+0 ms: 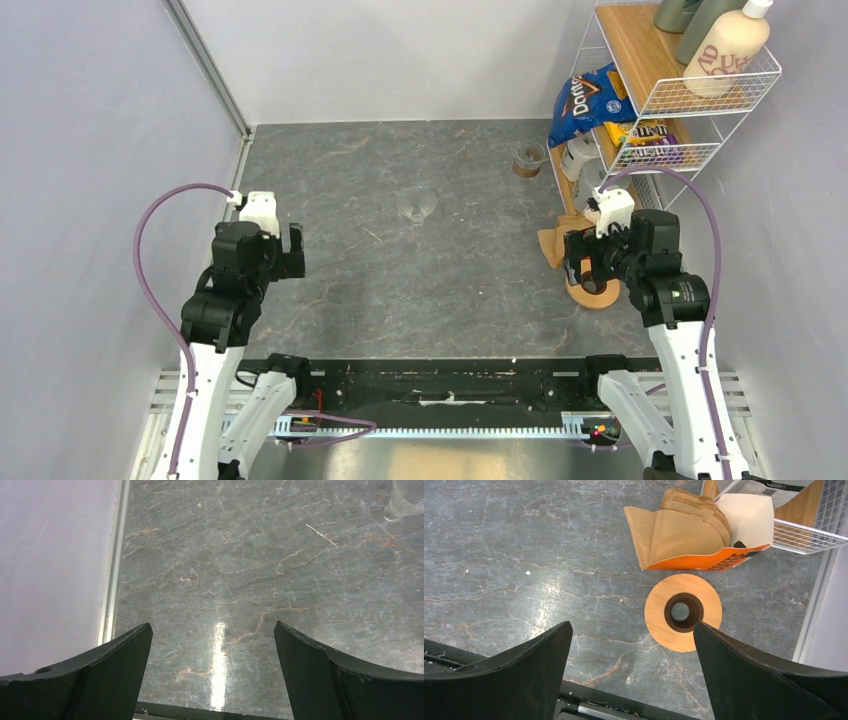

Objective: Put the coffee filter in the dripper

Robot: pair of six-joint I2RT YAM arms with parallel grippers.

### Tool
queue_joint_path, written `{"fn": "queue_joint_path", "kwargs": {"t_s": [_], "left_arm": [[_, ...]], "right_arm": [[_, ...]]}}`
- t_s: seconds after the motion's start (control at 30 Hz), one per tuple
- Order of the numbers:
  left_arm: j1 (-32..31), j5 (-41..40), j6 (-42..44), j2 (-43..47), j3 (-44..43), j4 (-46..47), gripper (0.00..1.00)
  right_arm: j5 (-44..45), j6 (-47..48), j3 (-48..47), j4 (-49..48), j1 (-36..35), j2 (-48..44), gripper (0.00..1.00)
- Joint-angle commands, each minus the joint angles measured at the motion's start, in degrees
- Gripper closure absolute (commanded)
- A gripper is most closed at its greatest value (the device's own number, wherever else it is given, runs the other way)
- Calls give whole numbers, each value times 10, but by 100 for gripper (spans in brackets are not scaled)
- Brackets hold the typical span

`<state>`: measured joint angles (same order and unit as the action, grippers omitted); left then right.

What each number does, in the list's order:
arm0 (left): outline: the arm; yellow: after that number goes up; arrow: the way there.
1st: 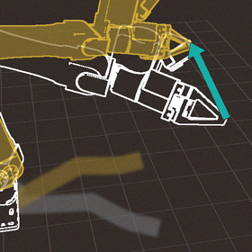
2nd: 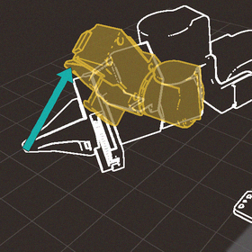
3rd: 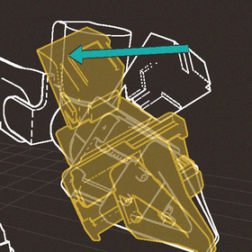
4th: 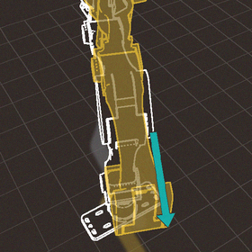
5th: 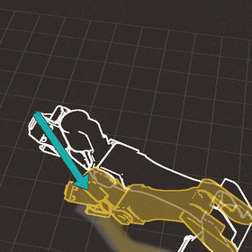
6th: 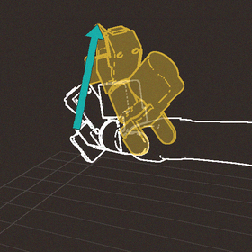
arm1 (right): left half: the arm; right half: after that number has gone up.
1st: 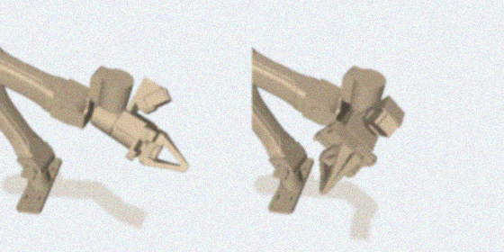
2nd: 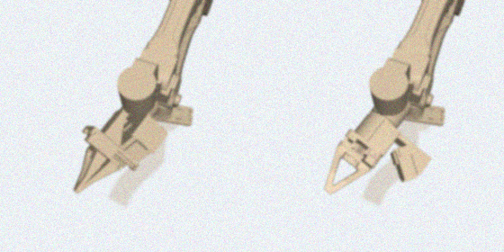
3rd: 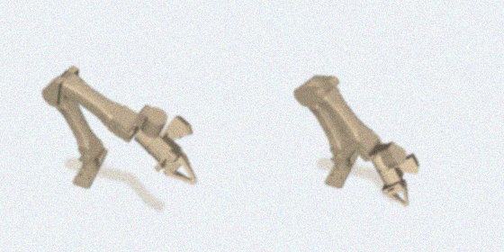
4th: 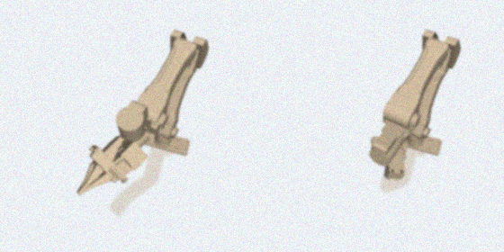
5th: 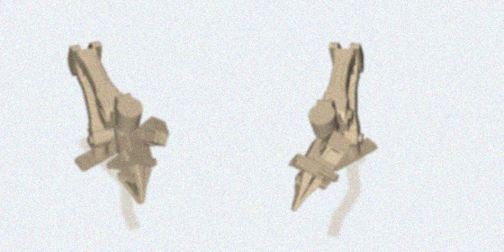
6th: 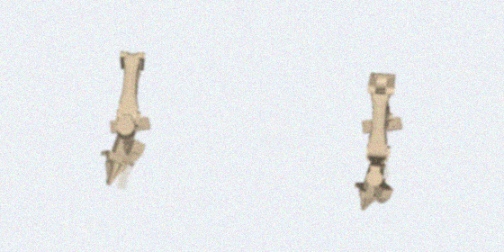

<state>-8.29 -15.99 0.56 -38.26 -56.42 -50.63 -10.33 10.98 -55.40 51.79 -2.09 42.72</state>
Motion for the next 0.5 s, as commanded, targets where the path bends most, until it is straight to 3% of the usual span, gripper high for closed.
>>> {"fn": "queue_joint_path", "kwargs": {"t_s": [0.0, 0.17, 0.3, 0.47], "left_arm": [[4, 37, -26, 0, -15, 21, 0], [4, 60, -35, 3, -8, 48, 0], [3, 56, -37, -3, 2, 68, 0], [3, 52, -51, -9, 6, 83, 0]], "right_arm": [[-42, -14, -9, -34, -1, 23, 1], [-27, -44, -42, -69, -65, 82, 1], [96, -61, -57, -121, -181, 131, 1], [234, -125, -77, -220, -220, 219, 1]]}}
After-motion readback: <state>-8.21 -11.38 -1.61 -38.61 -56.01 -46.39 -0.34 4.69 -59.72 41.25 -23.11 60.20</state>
